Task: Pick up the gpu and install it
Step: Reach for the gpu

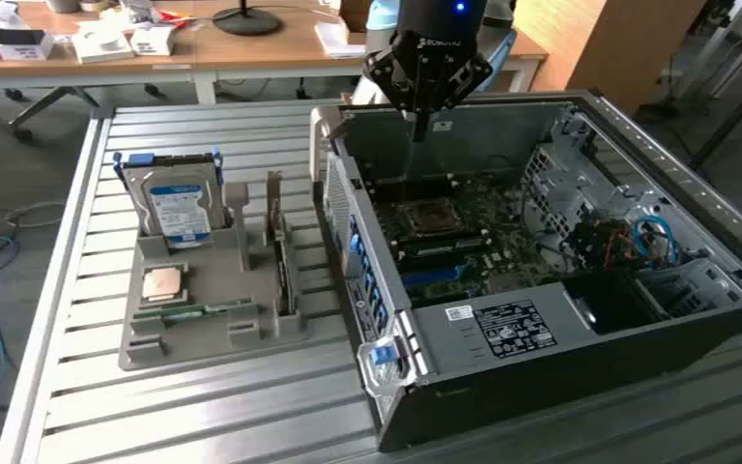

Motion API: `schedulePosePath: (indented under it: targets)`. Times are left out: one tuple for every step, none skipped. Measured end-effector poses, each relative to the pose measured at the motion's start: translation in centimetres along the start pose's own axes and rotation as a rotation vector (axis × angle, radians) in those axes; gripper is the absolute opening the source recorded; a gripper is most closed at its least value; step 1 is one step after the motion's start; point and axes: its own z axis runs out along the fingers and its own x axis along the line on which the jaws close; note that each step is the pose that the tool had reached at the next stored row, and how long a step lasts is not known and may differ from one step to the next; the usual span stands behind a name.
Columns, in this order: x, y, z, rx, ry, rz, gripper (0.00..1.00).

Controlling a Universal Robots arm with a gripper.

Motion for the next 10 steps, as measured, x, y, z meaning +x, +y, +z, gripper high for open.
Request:
schedulePosePath:
  targets:
    - [0.00, 0.00, 0.00, 0.0000, 0.0000, 0.000, 0.11]
    - [0.00, 0.00, 0.00, 0.0000, 0.0000, 0.000, 0.11]
    - [0.00, 0.00, 0.00, 0.0000, 0.0000, 0.000, 0.11]
    - [0.00, 0.00, 0.00, 0.0000, -0.0001, 0.000, 0.11]
    - [0.00, 0.00, 0.00, 0.0000, 0.0000, 0.000, 0.11]
    - [0.00, 0.00, 0.00, 0.0000, 0.0000, 0.000, 0.11]
    - [0.00, 0.00, 0.00, 0.0000, 0.0000, 0.000, 0.11]
    - [0.00, 0.00, 0.00, 0.0000, 0.0000, 0.000, 0.11]
    - [0.00, 0.00, 0.00, 0.0000, 0.0000, 0.000, 0.11]
    - [0.00, 0.00, 0.00, 0.0000, 0.0000, 0.000, 0.11]
